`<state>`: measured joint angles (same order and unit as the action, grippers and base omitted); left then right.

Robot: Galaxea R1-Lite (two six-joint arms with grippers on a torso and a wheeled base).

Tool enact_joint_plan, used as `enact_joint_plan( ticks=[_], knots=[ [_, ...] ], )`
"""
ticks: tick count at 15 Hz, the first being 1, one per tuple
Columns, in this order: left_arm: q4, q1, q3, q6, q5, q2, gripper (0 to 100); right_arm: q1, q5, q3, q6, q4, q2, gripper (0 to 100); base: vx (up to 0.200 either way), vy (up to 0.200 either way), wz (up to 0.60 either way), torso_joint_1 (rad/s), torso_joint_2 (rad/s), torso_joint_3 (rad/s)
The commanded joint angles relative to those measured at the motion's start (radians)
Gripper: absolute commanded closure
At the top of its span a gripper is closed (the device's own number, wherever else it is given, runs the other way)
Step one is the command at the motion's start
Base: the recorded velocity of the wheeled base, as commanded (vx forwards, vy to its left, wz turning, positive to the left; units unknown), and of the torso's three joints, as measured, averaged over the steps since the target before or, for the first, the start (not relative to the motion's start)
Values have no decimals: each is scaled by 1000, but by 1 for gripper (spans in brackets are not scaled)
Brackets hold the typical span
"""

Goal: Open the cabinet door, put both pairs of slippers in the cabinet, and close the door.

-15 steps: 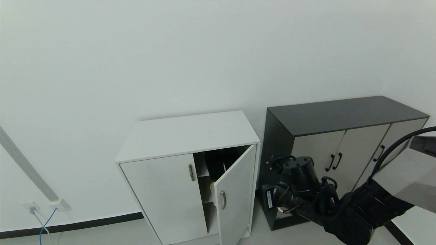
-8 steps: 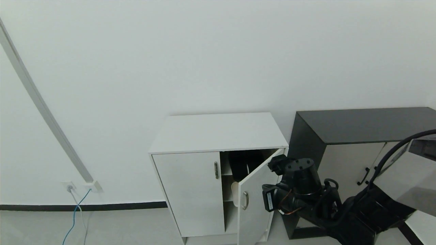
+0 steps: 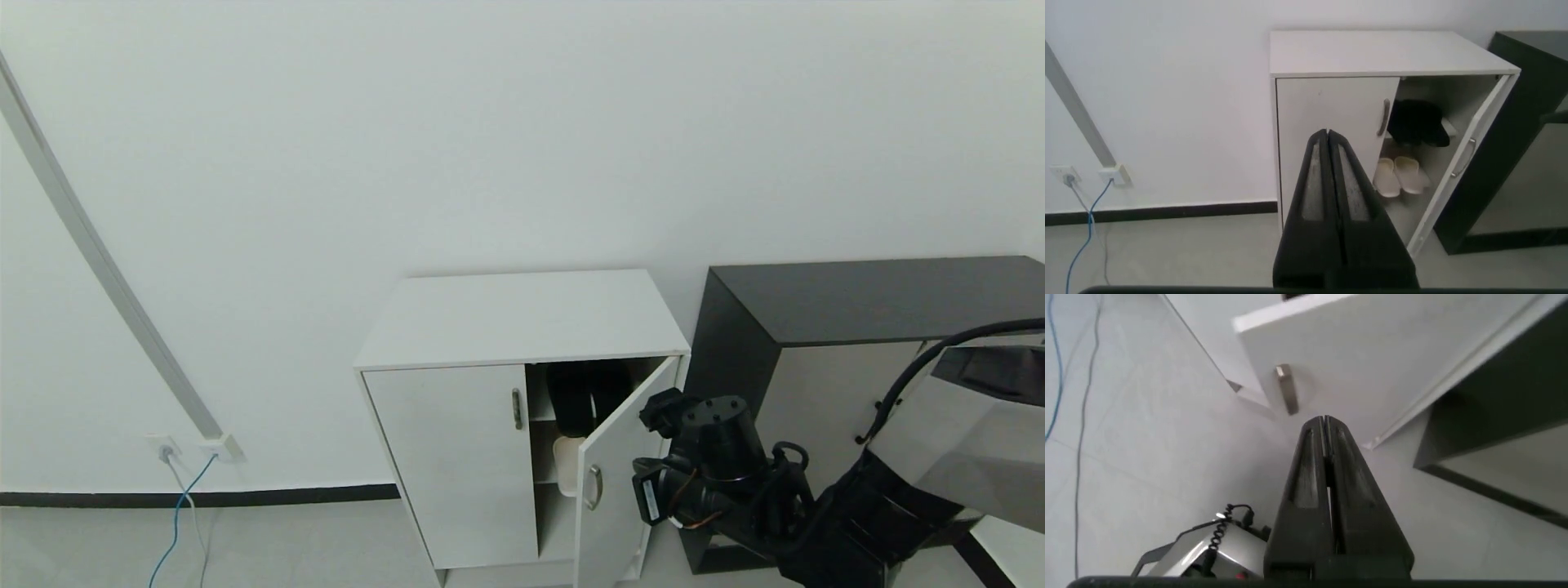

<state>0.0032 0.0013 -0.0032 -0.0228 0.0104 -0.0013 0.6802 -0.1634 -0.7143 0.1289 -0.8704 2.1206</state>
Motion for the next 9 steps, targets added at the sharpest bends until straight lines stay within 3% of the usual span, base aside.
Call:
enact_joint_plan(
  ticks=[1, 3, 9],
  knots=[
    [0, 0, 0, 0, 0, 1, 100, -1, 5, -1, 0, -13, 42, 100, 200, 0, 0, -2, 12, 2],
    [0, 0, 0, 0, 0, 1, 100, -1, 15, 32, 0, -24, 36, 100, 200, 0, 0, 7, 0, 2],
    [0, 0, 0, 0, 0, 1, 100, 2, 31, 53, -2, -51, 45, 100, 0, 0, 0, 0, 0, 0]
  ],
)
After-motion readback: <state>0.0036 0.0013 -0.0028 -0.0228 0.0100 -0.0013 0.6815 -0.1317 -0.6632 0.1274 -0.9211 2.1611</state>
